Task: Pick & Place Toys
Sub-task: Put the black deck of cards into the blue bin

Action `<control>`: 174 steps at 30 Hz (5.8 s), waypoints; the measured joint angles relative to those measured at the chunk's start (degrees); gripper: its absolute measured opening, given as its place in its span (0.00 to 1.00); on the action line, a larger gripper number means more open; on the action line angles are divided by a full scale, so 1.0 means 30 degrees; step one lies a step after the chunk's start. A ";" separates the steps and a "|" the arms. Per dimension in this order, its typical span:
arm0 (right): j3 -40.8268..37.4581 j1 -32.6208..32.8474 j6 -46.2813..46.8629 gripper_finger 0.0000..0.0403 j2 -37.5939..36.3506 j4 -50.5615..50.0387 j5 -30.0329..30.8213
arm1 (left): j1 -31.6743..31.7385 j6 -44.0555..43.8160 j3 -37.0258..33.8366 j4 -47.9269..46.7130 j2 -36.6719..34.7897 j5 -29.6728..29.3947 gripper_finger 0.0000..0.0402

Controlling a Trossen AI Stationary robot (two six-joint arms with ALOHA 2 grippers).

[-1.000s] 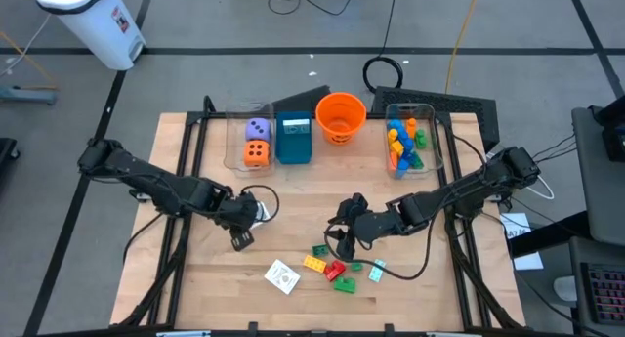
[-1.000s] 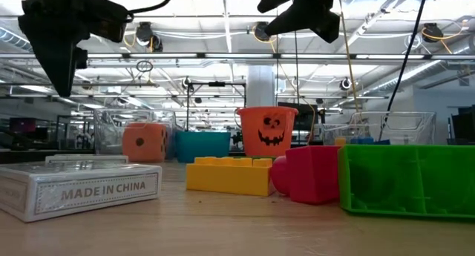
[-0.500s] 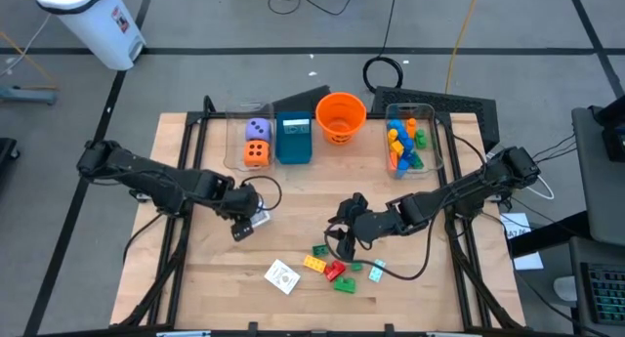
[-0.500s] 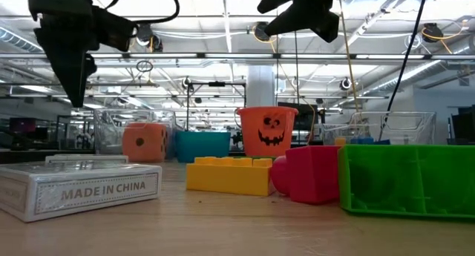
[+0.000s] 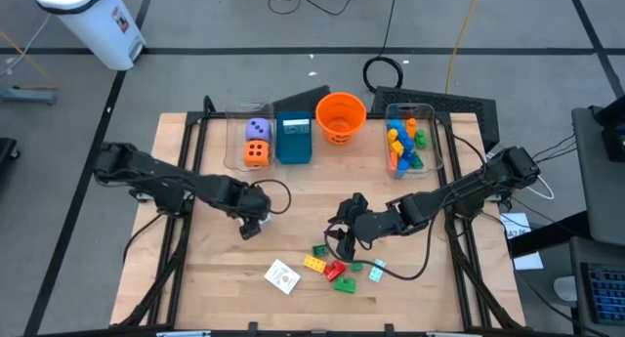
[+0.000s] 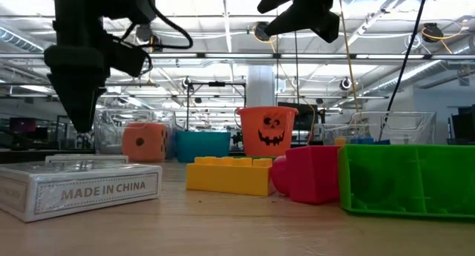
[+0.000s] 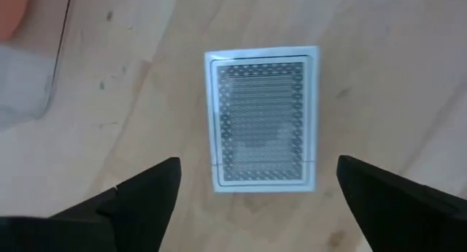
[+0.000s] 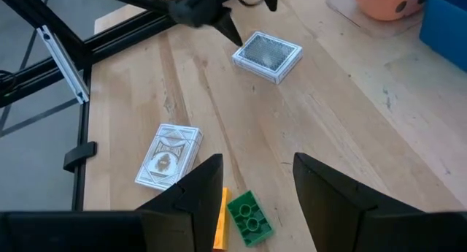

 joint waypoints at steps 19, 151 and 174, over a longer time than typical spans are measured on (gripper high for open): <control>0.0000 0.0000 0.0878 0.40 0.0000 -0.0014 -0.0030 | 0.0109 0.0799 -0.0001 0.2066 0.2463 0.0091 0.96; -0.0015 -0.5639 0.7479 0.64 -0.1290 0.6805 -0.5618 | -0.0044 0.7657 1.6122 -0.2838 0.3889 -0.3521 0.80; 0.0007 -0.5639 0.8557 0.36 -0.1290 0.6584 -0.5496 | -0.0044 0.8694 1.8126 -0.3788 0.5158 -0.4026 0.82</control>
